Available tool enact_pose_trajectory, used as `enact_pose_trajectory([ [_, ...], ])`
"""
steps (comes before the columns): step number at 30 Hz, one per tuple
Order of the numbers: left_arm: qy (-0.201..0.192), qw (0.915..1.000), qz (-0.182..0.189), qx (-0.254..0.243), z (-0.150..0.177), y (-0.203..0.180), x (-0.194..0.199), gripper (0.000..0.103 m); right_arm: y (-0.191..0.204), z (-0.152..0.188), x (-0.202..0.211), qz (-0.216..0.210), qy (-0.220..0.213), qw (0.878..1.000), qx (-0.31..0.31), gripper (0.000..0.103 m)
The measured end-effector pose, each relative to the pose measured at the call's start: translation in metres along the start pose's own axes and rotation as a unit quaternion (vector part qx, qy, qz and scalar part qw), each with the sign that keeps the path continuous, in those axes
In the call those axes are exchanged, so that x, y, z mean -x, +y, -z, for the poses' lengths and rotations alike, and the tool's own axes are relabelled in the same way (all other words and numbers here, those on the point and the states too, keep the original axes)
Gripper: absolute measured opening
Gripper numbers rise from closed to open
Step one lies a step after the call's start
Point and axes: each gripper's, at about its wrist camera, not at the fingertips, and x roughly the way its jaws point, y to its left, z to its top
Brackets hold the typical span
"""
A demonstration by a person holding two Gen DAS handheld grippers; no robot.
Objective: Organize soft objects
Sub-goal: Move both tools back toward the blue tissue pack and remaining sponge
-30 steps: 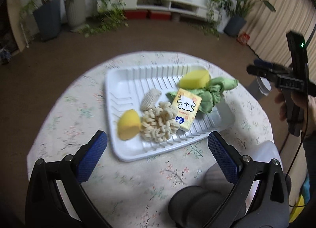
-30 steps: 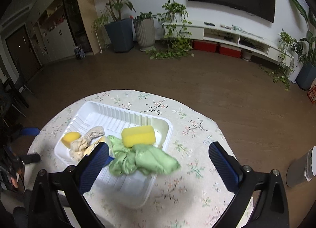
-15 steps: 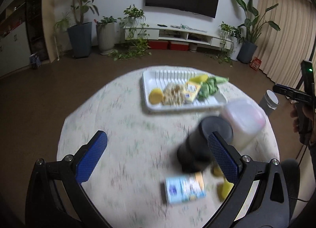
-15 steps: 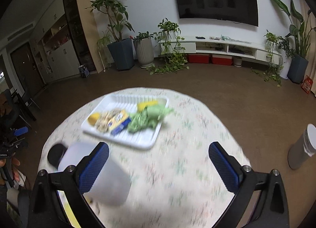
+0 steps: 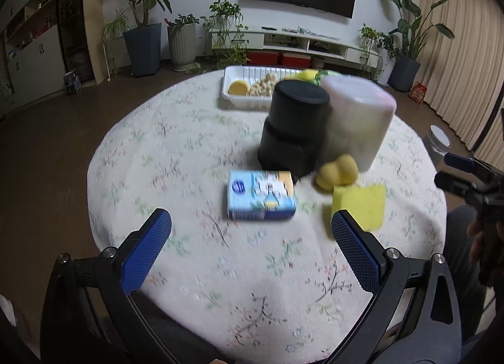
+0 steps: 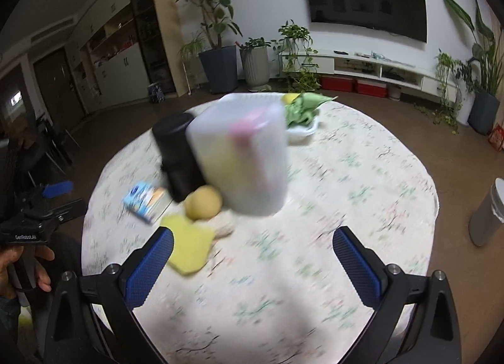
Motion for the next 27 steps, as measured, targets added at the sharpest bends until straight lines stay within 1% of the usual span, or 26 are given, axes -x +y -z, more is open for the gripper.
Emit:
enact_pose_trajectory([
  [5,0.006,0.9999,-0.008,0.008,0.009,-0.003,-0.009,0.103,0.028,0.021,-0.014,-0.003,0.012,1.000,-0.004,0.103],
  [9,0.005,0.9999,-0.014,-0.002,0.011,-0.007,-0.013,0.103,0.037,0.023,-0.022,0.005,0.011,1.000,-0.009,0.103],
  [14,0.013,0.9998,-0.012,0.007,0.011,-0.004,-0.023,0.103,0.048,0.027,-0.040,0.007,0.026,1.000,-0.011,0.103],
  [23,0.027,0.9995,-0.010,0.009,0.001,0.002,-0.043,0.103,0.060,0.024,-0.067,0.009,0.045,0.999,-0.017,0.103],
  [27,0.034,0.9994,-0.007,0.002,-0.006,0.002,-0.054,0.103,0.061,0.025,-0.078,0.011,0.060,0.998,-0.021,0.103],
])
